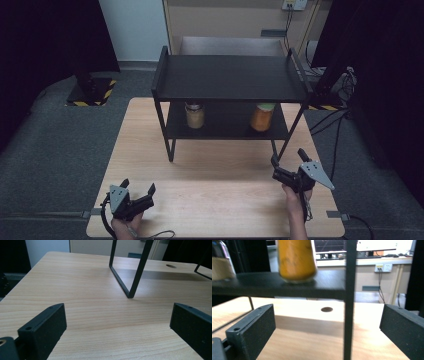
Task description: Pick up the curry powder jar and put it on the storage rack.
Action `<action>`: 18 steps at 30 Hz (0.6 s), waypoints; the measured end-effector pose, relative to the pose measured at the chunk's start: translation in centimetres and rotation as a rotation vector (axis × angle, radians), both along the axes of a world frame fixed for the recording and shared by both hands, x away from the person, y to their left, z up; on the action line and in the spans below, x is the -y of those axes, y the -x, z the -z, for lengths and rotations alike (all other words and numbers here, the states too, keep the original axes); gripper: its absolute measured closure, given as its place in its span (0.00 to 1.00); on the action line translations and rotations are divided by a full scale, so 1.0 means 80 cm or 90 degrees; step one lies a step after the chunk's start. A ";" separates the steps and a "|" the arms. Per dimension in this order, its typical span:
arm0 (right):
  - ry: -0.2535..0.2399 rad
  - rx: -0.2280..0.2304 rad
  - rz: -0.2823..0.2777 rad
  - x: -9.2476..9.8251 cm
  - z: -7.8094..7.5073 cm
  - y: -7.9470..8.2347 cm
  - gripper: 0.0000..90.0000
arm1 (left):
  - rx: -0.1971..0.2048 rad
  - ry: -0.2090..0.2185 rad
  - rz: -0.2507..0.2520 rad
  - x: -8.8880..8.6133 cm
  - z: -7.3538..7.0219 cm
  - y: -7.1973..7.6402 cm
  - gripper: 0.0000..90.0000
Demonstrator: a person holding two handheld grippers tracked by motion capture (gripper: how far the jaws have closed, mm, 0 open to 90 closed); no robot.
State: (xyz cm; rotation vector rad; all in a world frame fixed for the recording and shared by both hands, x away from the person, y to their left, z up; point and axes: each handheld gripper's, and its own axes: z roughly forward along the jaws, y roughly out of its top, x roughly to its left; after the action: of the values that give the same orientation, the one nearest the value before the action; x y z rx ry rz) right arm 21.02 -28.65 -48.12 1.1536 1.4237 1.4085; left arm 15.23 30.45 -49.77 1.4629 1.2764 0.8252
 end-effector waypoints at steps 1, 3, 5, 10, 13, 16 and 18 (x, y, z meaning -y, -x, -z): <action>0.003 -0.004 0.006 0.002 0.004 0.004 0.01 | 0.000 -0.001 0.000 0.000 0.000 0.000 0.00; 0.013 -0.010 0.012 0.004 0.010 0.008 0.01 | 0.000 -0.001 0.000 0.000 0.000 0.000 0.00; 0.022 -0.018 0.019 0.005 0.013 0.011 0.01 | -0.001 -0.001 0.000 0.000 0.000 0.000 0.00; 0.024 -0.030 0.031 0.009 0.025 0.019 0.01 | -0.003 -0.004 0.001 0.001 -0.001 -0.001 0.00; 0.023 -0.033 0.037 0.011 0.033 0.024 0.01 | -0.004 -0.005 0.001 0.001 -0.002 -0.001 0.00; 0.019 -0.034 0.043 0.011 0.038 0.026 0.01 | -0.006 -0.006 0.001 0.002 -0.002 -0.002 0.00; 0.019 -0.034 0.047 0.012 0.041 0.028 0.01 | -0.007 -0.006 0.001 0.002 -0.002 -0.002 0.00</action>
State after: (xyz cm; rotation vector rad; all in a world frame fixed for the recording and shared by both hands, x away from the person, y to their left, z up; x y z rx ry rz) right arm 18.77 -29.59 -51.37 1.2195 1.4198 1.3103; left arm 15.39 30.29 -49.59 1.4777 1.2800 0.8248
